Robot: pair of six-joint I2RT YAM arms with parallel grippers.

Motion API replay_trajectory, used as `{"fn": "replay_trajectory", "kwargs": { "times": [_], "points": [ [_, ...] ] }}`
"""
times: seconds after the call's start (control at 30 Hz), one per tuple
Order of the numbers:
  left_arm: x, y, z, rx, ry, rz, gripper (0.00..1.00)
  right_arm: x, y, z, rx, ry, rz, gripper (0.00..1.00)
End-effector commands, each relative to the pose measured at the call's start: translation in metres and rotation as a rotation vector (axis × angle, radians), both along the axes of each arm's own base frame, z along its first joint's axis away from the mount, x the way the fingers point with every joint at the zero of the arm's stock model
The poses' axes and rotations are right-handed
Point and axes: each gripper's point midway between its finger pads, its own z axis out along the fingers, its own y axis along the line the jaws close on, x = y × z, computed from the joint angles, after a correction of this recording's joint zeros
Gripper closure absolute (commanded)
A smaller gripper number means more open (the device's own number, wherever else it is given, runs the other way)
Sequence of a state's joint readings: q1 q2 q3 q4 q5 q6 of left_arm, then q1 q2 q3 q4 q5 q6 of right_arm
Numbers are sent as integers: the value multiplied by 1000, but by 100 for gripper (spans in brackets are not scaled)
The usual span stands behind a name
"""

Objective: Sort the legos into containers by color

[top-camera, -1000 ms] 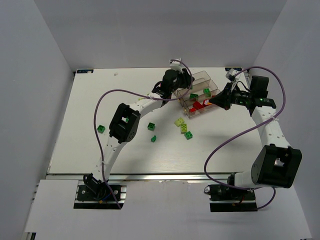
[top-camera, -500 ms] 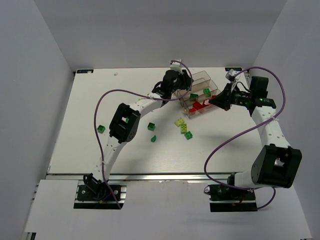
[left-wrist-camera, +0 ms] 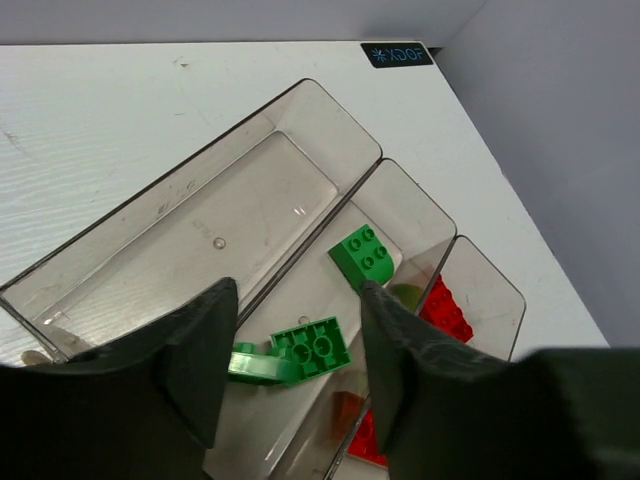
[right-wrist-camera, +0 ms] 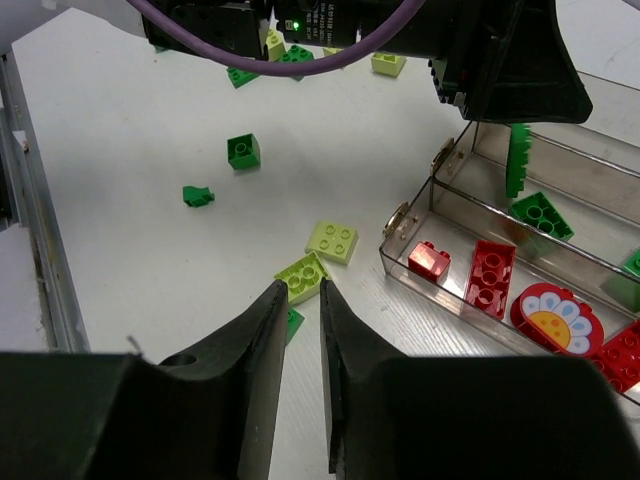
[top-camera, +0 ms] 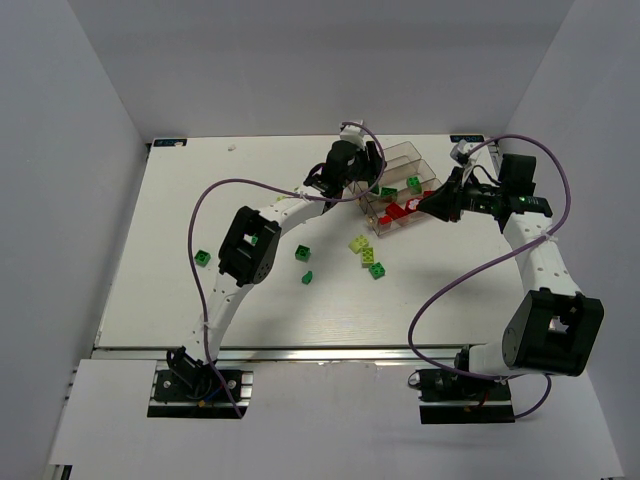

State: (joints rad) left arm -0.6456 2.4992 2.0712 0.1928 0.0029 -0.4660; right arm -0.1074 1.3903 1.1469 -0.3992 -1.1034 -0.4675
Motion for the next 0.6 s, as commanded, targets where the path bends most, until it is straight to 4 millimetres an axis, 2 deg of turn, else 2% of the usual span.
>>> {"fn": "replay_trajectory", "kwargs": {
  "times": [0.0,0.07,0.17,0.23,0.27,0.3,0.33,0.37,0.4,0.43,0.47,0.5,0.53,0.57],
  "points": [
    [3,2,31,-14,-47,19,36,-4,1,-1,5,-3,22,74],
    [2,2,34,-18,-49,17,31,-4,1,-2,2,-2,21,73],
    [1,2,41,-20,-56,14,31,-4,0,-2,-8,-6,20,70],
    [-3,6,58,-32,-74,15,31,-5,-1,-4,-25,-9,23,68],
    [-3,9,64,-30,-85,17,32,-6,-1,-6,-33,-11,28,63],
    [-9,14,91,-47,-116,19,33,-10,0,-10,-41,10,34,60],
    [-14,20,87,-24,-105,21,35,-11,3,-13,-64,-22,65,57],
    [-18,26,90,-17,-100,28,39,-16,5,-17,-82,-21,90,50],
    [-19,39,94,-10,-93,46,46,-18,5,-25,-130,-13,102,48],
    [-30,52,127,-33,-121,51,60,-30,13,-39,-168,21,159,46],
    [-38,70,98,1,-55,65,66,-33,16,-42,-193,27,180,44],
    [-45,84,98,3,-40,83,68,-35,13,-50,-238,46,177,43],
    [-60,102,131,-29,-69,99,68,-41,25,-55,-259,55,217,43],
    [-73,125,96,12,3,124,66,-44,27,-63,-273,82,210,42]
  ]
}}
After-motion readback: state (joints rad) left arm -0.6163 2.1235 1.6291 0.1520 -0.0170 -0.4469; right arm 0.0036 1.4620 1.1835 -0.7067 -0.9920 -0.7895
